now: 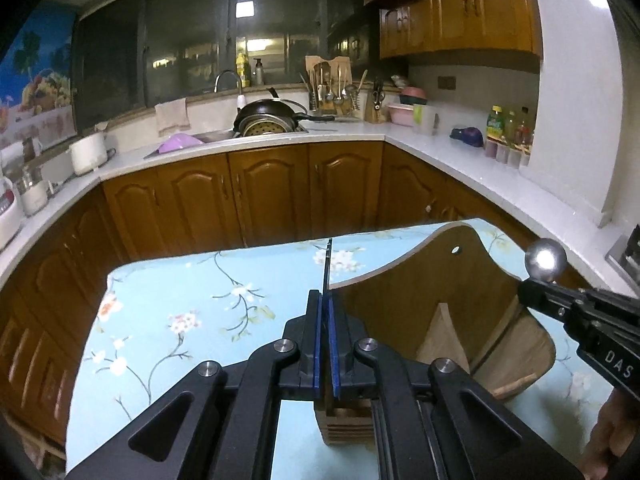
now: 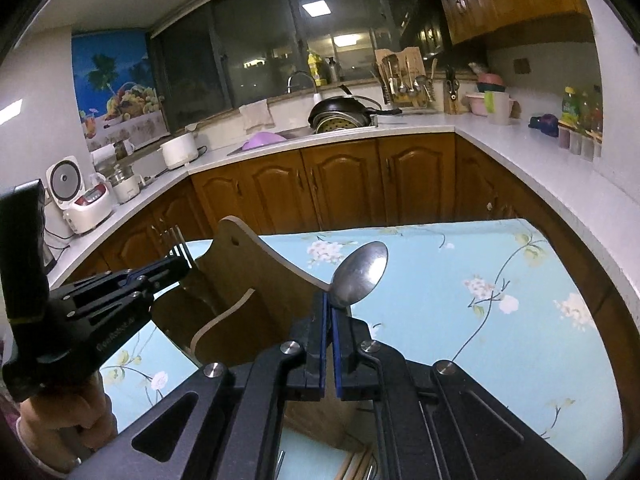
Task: Organize utensils
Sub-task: 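Lower both utensils into the wooden holder and open both tools, then move both tools back over the remaining utensils on the table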
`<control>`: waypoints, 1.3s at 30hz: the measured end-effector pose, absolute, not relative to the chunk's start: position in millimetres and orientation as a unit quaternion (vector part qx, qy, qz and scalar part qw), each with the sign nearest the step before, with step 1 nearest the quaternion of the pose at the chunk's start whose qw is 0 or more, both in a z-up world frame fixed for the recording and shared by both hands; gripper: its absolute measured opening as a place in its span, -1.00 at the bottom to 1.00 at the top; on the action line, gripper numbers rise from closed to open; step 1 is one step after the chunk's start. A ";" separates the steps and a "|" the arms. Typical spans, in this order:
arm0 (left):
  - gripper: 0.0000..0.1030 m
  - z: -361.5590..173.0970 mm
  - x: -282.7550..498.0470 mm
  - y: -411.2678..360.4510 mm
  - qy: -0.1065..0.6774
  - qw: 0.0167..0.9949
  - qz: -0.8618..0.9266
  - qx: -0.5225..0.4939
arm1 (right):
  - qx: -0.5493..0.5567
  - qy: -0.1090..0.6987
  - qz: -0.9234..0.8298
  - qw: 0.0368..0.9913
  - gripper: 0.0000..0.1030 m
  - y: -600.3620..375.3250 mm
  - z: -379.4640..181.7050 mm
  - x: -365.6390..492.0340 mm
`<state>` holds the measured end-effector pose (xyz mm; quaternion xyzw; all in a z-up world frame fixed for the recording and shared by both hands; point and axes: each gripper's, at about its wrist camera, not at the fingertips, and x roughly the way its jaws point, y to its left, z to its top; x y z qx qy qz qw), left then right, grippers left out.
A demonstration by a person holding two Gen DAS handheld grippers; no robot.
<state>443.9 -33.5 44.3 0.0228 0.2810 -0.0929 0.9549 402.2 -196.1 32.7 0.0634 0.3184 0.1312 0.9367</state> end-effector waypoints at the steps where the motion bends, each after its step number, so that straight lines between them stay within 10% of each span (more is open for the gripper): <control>1: -0.95 44.7 438.9 -31.1 0.282 0.955 -0.093 0.022 | 0.065 0.319 0.131 0.936 -0.96 -196.2 33.0 402.4; 6: -0.87 42.8 428.7 -29.5 0.283 0.954 -0.096 0.020 | 0.076 0.323 0.132 0.934 -0.85 -200.1 32.7 404.0; 8: -0.53 43.2 425.7 -26.8 0.282 0.954 -0.097 0.014 | 0.087 0.328 0.133 0.931 -0.82 -203.3 32.1 403.4; 15: 0.10 48.0 393.7 -13.5 0.260 0.962 -0.079 0.000 | 0.121 0.310 0.130 0.934 0.18 -219.2 43.1 382.1; 20: 0.55 44.0 351.2 3.1 0.260 0.964 -0.055 -0.023 | 0.146 0.285 0.119 0.940 0.47 -237.9 46.6 343.4; 39: 0.77 6.5 199.6 55.1 0.335 0.933 -0.027 -0.130 | 0.155 0.329 0.069 0.929 0.69 -253.1 -6.9 212.5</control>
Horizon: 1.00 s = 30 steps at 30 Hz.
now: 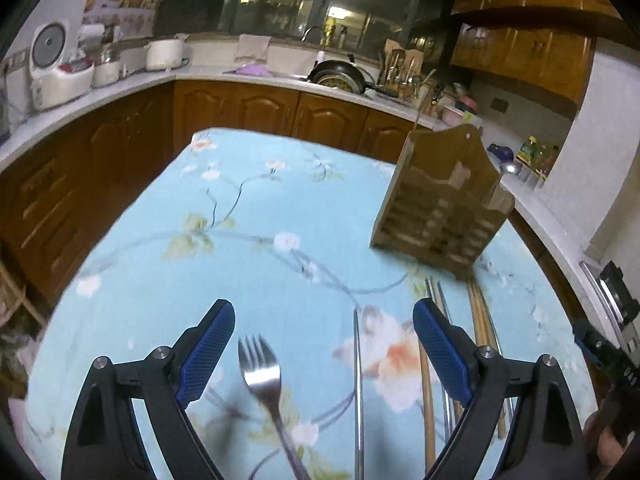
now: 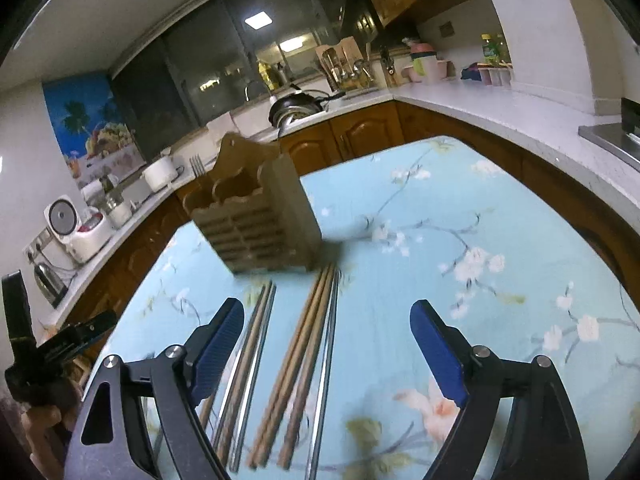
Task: Organize utensils
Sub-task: 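Move both tools back over the remaining utensils on the table, then grasp a wooden chopstick with the right tool while the left tool grasps a metal chopstick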
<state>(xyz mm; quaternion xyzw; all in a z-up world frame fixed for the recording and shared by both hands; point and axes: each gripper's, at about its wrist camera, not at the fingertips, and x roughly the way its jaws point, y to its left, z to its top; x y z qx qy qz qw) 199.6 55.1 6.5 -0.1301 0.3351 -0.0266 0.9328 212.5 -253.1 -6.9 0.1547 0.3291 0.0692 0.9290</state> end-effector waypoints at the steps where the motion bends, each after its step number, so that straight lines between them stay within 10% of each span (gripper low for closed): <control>1: 0.77 3.1 194.6 56.1 0.339 0.931 -0.028 -0.135 | 0.154 0.333 0.069 0.928 0.69 -250.4 -10.1 207.8; 22: 0.74 -4.6 202.5 48.6 0.384 0.918 -0.026 -0.098 | 0.132 0.361 0.089 0.919 0.65 -221.2 -20.6 212.9; 30: 0.53 -9.8 230.9 39.6 0.414 0.906 -0.036 -0.080 | 0.117 0.388 0.107 0.908 -0.24 -204.5 -30.0 252.2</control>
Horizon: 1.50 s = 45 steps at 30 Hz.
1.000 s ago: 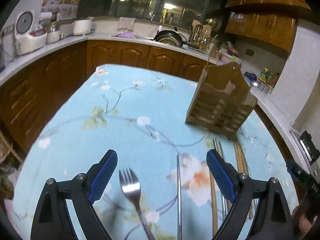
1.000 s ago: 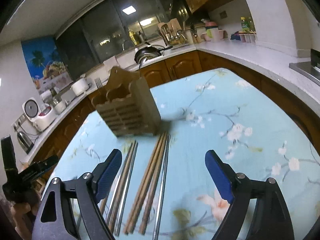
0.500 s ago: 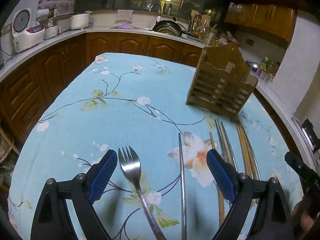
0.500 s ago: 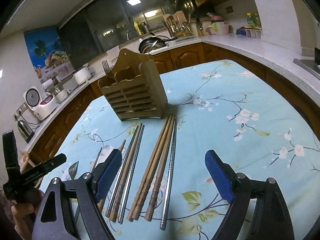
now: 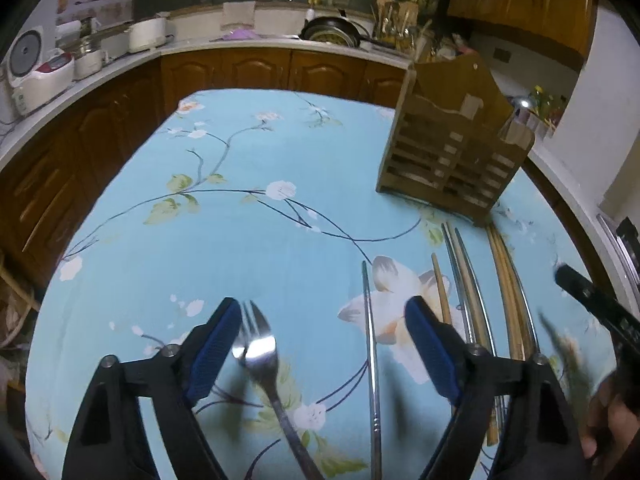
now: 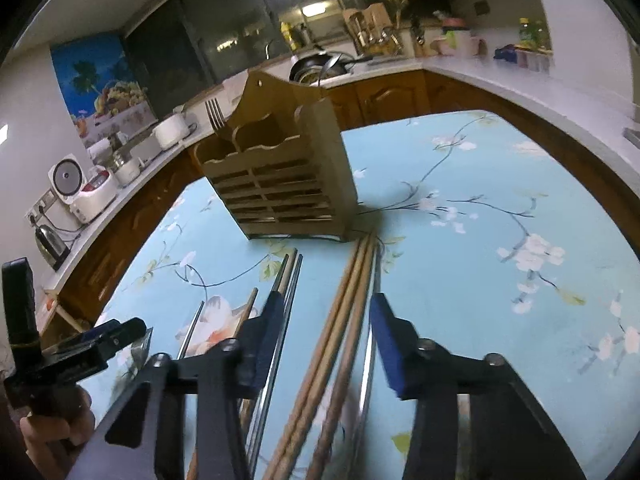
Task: Organize utensils
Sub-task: 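Grasp a wooden chopstick with the right tool while the left tool grasps a metal chopstick, then carry both chopsticks over the wooden holder and lower them into its slots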
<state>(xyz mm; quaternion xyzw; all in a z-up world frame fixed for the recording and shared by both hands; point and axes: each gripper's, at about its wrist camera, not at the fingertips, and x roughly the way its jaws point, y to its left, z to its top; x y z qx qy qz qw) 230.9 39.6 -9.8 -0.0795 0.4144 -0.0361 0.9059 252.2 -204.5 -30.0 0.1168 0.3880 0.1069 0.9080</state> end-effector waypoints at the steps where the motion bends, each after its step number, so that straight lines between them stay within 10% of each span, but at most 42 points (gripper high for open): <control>1: 0.51 -10.6 234.2 39.1 0.419 0.904 -0.039 -0.078 | 0.114 0.392 0.108 0.907 -0.27 -202.4 -31.5 258.4; 18: -0.08 -47.3 288.5 8.6 0.478 0.875 -0.072 -0.013 | 0.079 0.481 0.096 0.868 -0.63 -185.6 -77.9 346.1; 25: -0.90 -50.1 290.9 -7.4 0.471 0.878 -0.084 0.024 | 0.031 0.479 0.091 0.872 -0.81 -175.0 -79.5 345.6; 45: -0.94 36.0 234.7 50.0 0.369 0.914 -0.129 -0.112 | 0.142 0.370 0.150 0.906 -0.89 -212.1 24.9 255.7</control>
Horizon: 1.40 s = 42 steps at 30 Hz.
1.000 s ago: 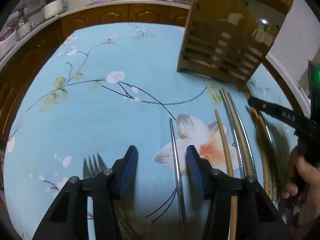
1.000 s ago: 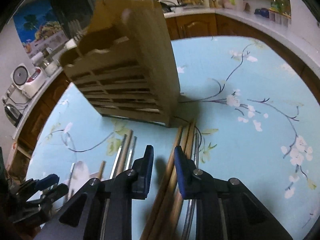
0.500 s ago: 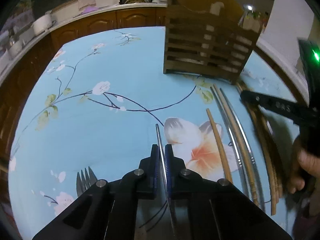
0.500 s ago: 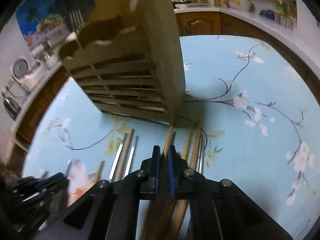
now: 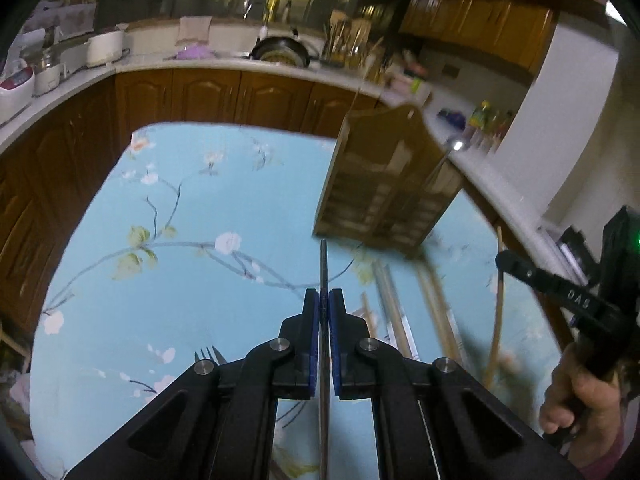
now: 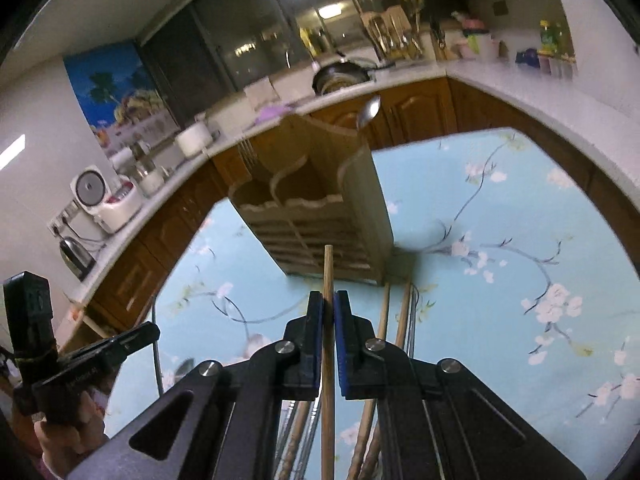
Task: Organize utensils
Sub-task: 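Carry both chopsticks over the wooden holder and lower them into its slots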
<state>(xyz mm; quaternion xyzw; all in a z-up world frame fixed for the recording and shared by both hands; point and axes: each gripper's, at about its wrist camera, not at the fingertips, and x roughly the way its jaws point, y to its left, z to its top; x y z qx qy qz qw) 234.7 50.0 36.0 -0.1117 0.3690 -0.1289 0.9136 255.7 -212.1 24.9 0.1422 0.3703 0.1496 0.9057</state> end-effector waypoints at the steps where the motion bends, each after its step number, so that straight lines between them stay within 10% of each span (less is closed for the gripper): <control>1: -0.94 40.6 231.3 51.0 0.363 0.915 -0.131 -0.114 | 0.142 0.364 0.150 0.908 -0.89 -210.0 31.0 254.9; 42: -0.94 138.5 252.0 55.1 0.217 0.960 -0.140 -0.107 | 0.158 0.194 0.132 0.959 -0.89 -234.1 148.1 276.5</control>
